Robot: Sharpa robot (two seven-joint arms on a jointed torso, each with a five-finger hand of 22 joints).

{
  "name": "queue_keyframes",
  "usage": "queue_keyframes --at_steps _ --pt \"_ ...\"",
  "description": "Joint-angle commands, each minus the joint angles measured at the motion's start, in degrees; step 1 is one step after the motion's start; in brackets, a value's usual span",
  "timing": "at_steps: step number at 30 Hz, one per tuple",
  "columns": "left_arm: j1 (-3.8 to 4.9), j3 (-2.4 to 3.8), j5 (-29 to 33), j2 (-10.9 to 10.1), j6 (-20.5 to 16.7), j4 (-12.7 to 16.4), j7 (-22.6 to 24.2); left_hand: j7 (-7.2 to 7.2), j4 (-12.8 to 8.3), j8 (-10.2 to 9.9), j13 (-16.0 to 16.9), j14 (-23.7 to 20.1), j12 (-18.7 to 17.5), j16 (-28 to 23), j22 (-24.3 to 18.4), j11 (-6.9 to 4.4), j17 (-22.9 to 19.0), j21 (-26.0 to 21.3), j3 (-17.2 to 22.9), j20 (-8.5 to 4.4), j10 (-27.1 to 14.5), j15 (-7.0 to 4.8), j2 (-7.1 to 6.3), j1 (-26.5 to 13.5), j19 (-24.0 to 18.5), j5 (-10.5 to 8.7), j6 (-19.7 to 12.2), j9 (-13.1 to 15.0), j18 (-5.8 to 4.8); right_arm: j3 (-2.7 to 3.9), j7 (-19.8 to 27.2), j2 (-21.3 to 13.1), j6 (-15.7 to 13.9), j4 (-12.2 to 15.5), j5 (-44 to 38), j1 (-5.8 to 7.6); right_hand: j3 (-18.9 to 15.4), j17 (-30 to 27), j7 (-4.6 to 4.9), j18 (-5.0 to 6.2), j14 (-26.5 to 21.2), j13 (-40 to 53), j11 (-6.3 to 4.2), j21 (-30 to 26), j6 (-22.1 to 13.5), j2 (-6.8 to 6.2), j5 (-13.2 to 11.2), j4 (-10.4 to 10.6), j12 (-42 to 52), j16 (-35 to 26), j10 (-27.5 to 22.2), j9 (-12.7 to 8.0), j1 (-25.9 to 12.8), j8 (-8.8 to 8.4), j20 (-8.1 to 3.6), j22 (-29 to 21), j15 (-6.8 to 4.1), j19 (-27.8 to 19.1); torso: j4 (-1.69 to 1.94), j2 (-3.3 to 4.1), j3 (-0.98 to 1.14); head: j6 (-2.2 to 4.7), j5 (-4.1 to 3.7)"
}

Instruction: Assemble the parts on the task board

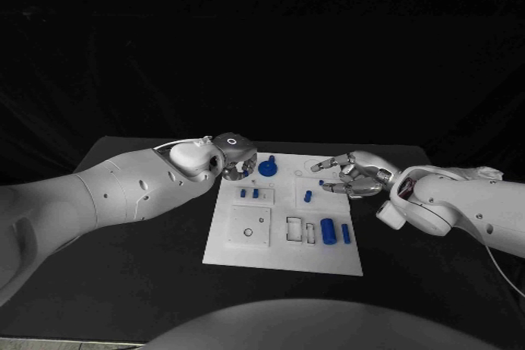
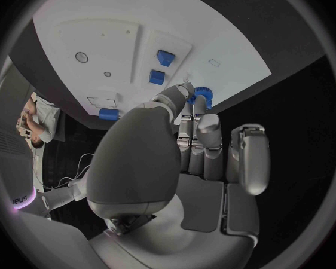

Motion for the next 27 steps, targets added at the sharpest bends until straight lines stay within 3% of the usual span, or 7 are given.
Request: queue_keyframes --at_steps 1,10,27 --pt "-0.56 0.04 -7.7 1.1 1.9 -1.0 -0.6 -0.37 -0.4 -0.2 -0.1 0.4 -0.4 0.0 13.3 -0.11 0.0 -0.2 -0.1 0.12 0.6 -0.02 0.26 0.3 2.5 -0.44 0.2 0.0 -0.01 0.02 1.0 -0.2 -2.5 0.4 -4.0 0.07 -0.2 15.1 -0.01 0.37 6.0 14.8 -0.17 0.2 0.7 -0.23 -0.1 0.0 -0.2 0.2 6.3 0.1 -0.5 0.28 -0.12 7.0 0.23 0.3 0.00 0.02 -0.01 0.00 -0.12" --pt "-1.73 0.07 -9.7 2.6 -2.1 -2.9 -0.6 -0.59 -0.6 -0.3 -0.2 0.7 -0.7 0.2 13.4 -0.39 0.2 0.1 -0.2 0.20 1.0 0.01 0.32 0.2 2.7 -0.77 0.3 -0.1 -0.09 0.02 0.8 -0.3 -2.6 0.6 -4.5 0.11 -0.2 15.1 0.00 0.37 6.0 14.8 -0.19 0.2 0.9 -0.21 -0.2 0.0 -0.2 0.2 6.3 0.1 -0.5 0.38 -0.13 7.0 0.21 0.3 0.07 -0.04 -0.03 0.00 -0.34" --pt "-2.03 0.17 -8.0 2.1 -6.0 -2.7 -1.1 -0.58 -0.7 -0.3 -0.3 0.9 -0.8 0.2 13.4 -0.40 0.1 0.0 -0.3 0.24 1.4 -0.04 0.28 0.2 2.7 -1.11 0.6 -0.1 -0.08 0.02 1.2 0.0 -2.4 0.2 -4.3 0.12 -0.1 15.1 -0.02 0.36 6.0 14.8 -0.22 0.2 1.3 -0.10 -0.2 0.1 -0.2 0.2 6.3 0.2 -0.4 0.51 -0.16 7.0 0.18 0.4 0.07 -0.02 -0.01 0.00 -0.04"
